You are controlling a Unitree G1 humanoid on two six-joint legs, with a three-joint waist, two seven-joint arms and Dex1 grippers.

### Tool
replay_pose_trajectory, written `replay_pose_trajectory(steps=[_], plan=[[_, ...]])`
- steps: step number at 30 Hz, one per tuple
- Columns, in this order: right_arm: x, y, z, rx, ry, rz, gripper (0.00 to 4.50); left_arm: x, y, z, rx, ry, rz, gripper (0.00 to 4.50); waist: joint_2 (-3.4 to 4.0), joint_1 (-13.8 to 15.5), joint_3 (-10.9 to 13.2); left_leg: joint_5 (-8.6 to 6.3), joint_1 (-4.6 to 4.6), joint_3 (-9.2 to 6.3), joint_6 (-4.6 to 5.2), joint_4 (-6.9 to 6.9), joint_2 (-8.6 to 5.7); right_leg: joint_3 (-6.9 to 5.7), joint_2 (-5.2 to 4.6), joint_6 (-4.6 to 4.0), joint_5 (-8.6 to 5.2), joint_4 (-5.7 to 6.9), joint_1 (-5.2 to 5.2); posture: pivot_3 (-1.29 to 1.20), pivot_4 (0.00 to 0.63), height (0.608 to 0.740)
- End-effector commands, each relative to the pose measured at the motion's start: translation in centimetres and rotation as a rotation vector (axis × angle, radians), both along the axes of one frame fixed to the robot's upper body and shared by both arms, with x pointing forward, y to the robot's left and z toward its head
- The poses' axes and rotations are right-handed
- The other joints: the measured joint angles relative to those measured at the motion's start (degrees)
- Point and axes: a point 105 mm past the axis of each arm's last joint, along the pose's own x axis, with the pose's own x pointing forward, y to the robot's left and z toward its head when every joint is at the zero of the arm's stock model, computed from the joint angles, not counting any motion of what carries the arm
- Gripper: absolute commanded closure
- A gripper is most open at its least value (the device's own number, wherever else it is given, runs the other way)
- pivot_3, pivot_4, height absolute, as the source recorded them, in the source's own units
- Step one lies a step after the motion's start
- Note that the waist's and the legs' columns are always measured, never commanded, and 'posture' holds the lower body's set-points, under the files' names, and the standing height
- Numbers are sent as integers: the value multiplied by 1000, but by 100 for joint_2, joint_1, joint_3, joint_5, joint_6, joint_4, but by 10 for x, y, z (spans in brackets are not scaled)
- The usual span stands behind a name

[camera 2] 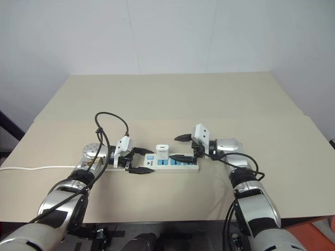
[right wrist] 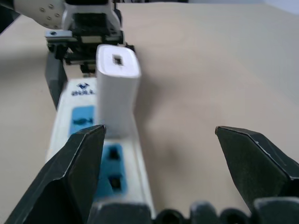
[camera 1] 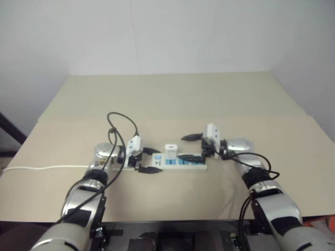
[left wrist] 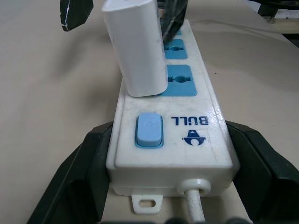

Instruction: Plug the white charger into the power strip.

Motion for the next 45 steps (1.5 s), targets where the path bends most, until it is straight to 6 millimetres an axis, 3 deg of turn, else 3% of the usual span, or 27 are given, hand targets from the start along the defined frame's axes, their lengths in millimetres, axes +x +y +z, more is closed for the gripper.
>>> replay_pose_trajectory(steps=[1, 8, 12, 13, 19, 21, 23, 28, 35, 38, 45], plan=[[-11, -11, -22, -41, 51, -8, 45, -2, 3, 1, 40, -25, -37, 1240, 1, 6, 5, -2, -1, 0, 0, -1, 0, -1, 0, -3, -2, -1, 0, 0, 150, 740], [-15, -18, -10, -5, 29, 29, 45, 0, -2, 4, 29, -44, -32, 1240, 12, 6, 18, -3, -14, 0, -1, -2, 0, -1, 0, -7, -5, -2, -4, 0, 150, 740], [-13, -22, -4, 8, -11, 7, 0, 2, -7, 12, -23, -74, -35, 163, 11, 15, 28, -3, -20, 0, -1, -2, -1, -1, -1, -8, -5, -4, -6, 0, 150, 740], [-13, -24, -3, 9, -11, 7, 0, 1, -8, 15, -39, -73, -48, 73, 11, 15, 29, -2, -33, 0, -2, 0, -1, -1, -1, -8, -5, -4, -7, 0, 150, 740], [-13, -29, 4, 20, -31, 7, 0, -2, -7, 27, -84, -68, -75, 73, 9, 2, 31, 14, -95, 0, -27, 8, -1, 0, -3, -14, 0, 11, -75, 0, 150, 740], [-13, -31, 11, 29, -55, 8, 0, 2, -4, 40, -144, -108, -51, 73, 9, 0, 38, 18, -107, 0, -35, 8, 1, 1, -3, -15, 0, 13, -86, 0, 150, 740], [-15, -34, 17, 39, -58, 14, 0, 4, 1, 49, -159, -101, -39, 73, 8, 0, 54, 20, -117, 0, -37, 12, -1, 1, -4, -16, 0, 12, -92, 0, 150, 740], [-30, -54, 44, 13, -80, 49, 0, -4, 41, 70, -58, -105, -25, 73, 13, -50, 101, 36, -164, -1, -64, 15, 0, 4, -4, -17, 1, 23, -139, 0, 150, 740], [-52, -90, 77, -197, -56, -25, 0, -12, 102, 74, 216, -131, 36, 73, 46, -66, 148, 39, -196, 3, -68, 18, -7, 0, -13, -24, 5, 68, -191, 0, 150, 740], [-59, -100, 88, -237, -74, -55, 0, -12, 110, 78, 229, -140, 57, 73, 43, -3, 165, 31, -191, 11, -54, 18, -7, -2, -12, -24, 3, 54, -192, 0, 150, 740], [-63, -105, 92, -252, -111, -104, 0, -13, 106, 77, 197, -134, 48, 73, 39, 11, 170, 30, -181, 16, -48, 18, 0, -4, -8, -24, 3, 71, -190, 0, 150, 740]])
